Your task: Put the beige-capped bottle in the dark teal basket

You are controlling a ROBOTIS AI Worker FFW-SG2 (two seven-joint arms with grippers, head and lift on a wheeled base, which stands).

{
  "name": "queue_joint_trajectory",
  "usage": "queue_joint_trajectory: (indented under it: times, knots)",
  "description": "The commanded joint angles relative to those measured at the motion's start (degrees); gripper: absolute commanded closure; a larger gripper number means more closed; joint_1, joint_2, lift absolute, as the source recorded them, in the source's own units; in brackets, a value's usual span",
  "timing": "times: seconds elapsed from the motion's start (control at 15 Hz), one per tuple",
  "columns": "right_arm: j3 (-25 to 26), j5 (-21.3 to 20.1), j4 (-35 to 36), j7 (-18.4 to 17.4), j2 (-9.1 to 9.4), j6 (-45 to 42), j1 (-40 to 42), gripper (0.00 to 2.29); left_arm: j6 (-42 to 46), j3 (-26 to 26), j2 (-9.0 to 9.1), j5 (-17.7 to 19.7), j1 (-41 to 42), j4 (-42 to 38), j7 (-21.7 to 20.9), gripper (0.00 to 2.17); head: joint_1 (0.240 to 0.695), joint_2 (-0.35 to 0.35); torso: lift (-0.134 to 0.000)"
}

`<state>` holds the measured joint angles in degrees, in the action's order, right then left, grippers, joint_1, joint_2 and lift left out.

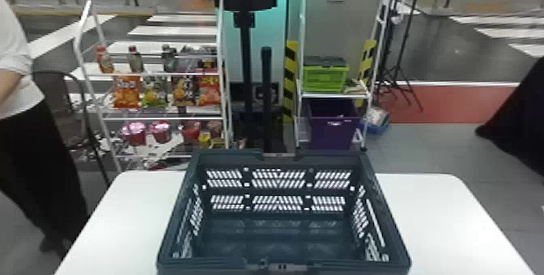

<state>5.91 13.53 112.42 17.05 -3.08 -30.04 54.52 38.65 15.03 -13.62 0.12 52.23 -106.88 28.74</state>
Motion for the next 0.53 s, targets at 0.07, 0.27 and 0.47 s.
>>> queue_joint_trajectory:
  times: [0.07, 0.27, 0.47]
  knots:
    - [0.07, 0.0, 0.26, 0.0, 0.0, -0.05, 0.14, 2.14, 0.23, 0.0, 0.0, -0.12, 0.24, -0.09, 0.0, 0.15, 0.499, 0.0, 0.0]
    - [-0.02, 0.09, 0.35, 0.0, 0.0, -0.23, 0.14, 2.14, 0.23, 0.0, 0.0, -0.48, 0.24, -0.09, 0.0, 0.15, 0.499, 0.0, 0.0]
    - [-0.02, 0.0, 0.52, 0.0, 0.0, -0.05, 0.14, 2.14, 0.23, 0.0, 0.0, -0.39, 0.24, -0.09, 0.0, 0.15, 0.499, 0.0, 0.0]
